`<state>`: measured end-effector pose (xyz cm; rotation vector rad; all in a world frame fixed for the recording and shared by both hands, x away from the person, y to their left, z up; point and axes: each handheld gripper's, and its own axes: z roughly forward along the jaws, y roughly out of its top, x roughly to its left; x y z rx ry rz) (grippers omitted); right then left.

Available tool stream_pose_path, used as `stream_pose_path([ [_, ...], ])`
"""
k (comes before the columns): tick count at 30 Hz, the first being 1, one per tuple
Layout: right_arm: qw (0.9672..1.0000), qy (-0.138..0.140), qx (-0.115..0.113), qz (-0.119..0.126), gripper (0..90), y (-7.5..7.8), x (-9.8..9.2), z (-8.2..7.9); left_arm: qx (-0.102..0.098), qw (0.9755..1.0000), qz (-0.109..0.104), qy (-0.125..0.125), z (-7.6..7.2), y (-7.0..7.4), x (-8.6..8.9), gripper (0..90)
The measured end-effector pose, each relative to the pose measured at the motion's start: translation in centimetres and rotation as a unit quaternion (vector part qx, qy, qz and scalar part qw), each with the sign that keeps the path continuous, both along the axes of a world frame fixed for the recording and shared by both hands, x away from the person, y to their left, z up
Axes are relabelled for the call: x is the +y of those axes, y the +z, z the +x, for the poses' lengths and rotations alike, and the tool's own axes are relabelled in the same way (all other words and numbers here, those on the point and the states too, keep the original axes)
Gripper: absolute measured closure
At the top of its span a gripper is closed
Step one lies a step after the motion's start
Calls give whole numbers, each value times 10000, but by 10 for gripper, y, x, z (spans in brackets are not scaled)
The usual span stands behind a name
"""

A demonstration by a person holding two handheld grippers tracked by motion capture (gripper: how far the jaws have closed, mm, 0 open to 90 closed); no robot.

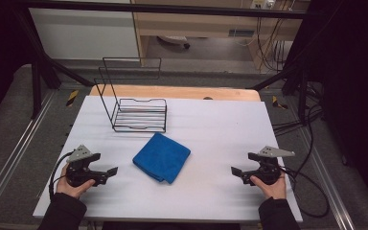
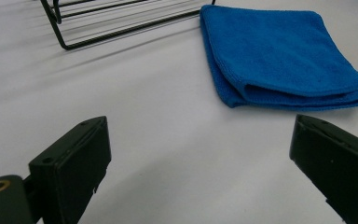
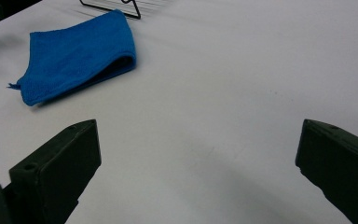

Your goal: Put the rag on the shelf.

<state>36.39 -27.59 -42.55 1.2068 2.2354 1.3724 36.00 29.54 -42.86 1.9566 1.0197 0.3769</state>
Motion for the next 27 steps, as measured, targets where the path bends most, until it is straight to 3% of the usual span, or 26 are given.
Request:
stream_pose_path([
  [13,9999,21,78,-79,11,0,10,0,-48,9999,73,-55,-1,0,0,59],
  [27,9991,363,18,-228,13,3,57,-1,-45,9999,102,-12,0,-1,0,63],
])
